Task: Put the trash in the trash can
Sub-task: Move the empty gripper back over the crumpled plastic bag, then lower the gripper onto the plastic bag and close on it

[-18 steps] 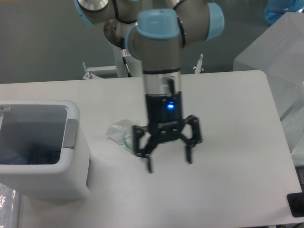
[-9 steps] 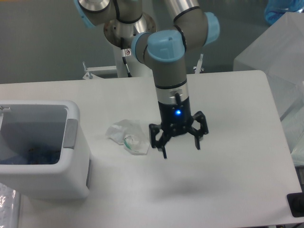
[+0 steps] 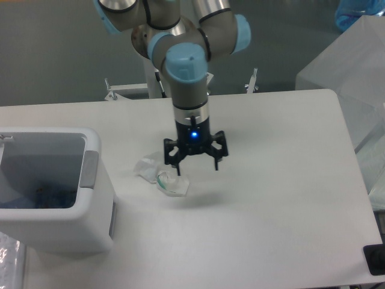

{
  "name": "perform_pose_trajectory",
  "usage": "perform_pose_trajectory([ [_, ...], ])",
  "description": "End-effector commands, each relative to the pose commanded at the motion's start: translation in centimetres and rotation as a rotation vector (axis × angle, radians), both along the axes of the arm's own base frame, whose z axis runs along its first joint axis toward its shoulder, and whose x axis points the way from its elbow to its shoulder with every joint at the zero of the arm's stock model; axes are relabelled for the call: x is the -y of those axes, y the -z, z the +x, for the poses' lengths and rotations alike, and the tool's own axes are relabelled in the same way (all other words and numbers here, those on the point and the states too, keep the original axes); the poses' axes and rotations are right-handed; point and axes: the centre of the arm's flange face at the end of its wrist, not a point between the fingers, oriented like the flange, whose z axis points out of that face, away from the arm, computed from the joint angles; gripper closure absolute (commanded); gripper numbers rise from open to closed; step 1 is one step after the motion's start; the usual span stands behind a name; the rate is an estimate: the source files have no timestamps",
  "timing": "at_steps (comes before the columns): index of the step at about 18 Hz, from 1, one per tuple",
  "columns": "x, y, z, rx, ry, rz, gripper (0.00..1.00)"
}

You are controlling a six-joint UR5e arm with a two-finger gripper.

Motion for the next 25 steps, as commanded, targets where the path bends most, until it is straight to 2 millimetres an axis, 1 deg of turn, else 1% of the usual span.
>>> perform_pose_trajectory([
  [2, 0.2, 0.6, 0.6, 0.047, -0.061, -0.015, 0.00],
  [4, 0.4, 1.7, 1.5, 0.074, -0.072, -0.036, 0.00],
  [8, 0.5, 2.8, 1.6, 0.104, -0.145, -0.051, 0.00],
  [10, 0.5, 4.3, 1.3, 0.112, -0.154, -0.085, 0.00],
  [13, -0.3, 5.5, 2.2, 0.108, -0.137, -0.119, 0.00],
  [14, -0.3, 5.5, 2.4, 0.104, -0.137, -0.124, 0.01],
  [15, -0.3, 5.7, 2.5, 0.105, -0.135, -0.129, 0.03],
  [17, -0.3, 5.7, 2.5, 0.107, -0.134, -0.128, 0.12],
  [20, -0.2, 6.0, 2.8, 0.115, -0.133, -0.141, 0.38],
  [21, -0.1, 6.0, 2.9, 0.118, -0.132, -0.145, 0.44],
  [25, -0.1, 6.1, 3.1, 0.120, -0.129, -0.147, 0.52],
])
